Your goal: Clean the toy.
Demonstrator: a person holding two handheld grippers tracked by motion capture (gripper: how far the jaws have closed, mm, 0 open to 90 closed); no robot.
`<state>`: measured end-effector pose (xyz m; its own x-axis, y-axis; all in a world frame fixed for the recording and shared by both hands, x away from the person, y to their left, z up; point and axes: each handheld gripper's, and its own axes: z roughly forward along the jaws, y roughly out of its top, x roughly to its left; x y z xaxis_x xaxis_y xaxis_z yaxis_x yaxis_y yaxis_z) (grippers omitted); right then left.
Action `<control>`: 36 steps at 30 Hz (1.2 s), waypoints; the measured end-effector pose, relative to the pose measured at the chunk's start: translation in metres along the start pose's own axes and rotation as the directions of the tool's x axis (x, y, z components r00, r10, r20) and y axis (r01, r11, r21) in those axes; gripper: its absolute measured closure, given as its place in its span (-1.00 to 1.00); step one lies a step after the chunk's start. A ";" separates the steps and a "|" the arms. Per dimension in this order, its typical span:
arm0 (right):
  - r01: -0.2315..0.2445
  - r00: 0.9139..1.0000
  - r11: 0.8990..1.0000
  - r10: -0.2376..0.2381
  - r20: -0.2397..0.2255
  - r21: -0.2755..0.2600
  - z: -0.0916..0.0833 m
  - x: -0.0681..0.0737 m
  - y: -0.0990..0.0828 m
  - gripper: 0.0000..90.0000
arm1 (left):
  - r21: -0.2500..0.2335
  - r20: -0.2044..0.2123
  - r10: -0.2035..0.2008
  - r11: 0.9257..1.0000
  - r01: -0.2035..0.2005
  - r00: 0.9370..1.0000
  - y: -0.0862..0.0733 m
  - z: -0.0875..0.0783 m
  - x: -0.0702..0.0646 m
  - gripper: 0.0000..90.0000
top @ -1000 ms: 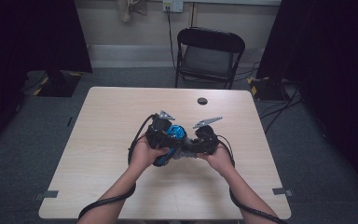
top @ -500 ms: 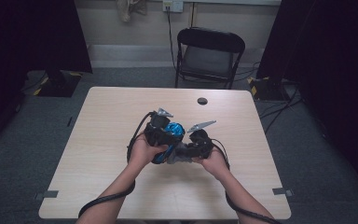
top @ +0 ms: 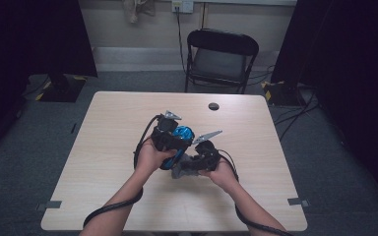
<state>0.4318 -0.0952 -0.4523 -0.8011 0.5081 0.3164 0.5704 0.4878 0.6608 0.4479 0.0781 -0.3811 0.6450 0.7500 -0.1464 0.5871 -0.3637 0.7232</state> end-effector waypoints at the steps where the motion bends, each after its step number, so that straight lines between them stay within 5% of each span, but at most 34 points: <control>1: 0.003 1.000 1.000 -0.003 0.008 0.004 0.001 0.000 0.000 0.55 | 0.003 0.004 0.001 1.000 -0.001 1.000 0.000 0.000 0.000 -0.45; 11: -0.042 0.994 0.999 0.044 0.103 -0.027 -0.027 -0.026 -0.001 0.54 | 0.021 0.007 0.010 1.000 -0.010 1.000 -0.009 -0.005 0.003 -0.45; 20: -0.062 0.977 0.995 0.076 0.197 -0.079 -0.062 -0.044 0.012 0.54 | 0.041 0.020 0.027 0.999 -0.028 0.999 -0.020 -0.003 0.001 -0.45; 36: -0.028 0.984 0.996 0.041 0.173 -0.080 -0.059 -0.036 0.020 0.54 | 0.079 0.034 0.031 0.996 -0.034 0.999 -0.032 0.011 -0.005 -0.45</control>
<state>0.4614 -0.1453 -0.4104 -0.7332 0.6432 0.2205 0.5761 0.4154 0.7040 0.4317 0.0799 -0.4112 0.6792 0.7192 -0.1467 0.6016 -0.4310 0.6725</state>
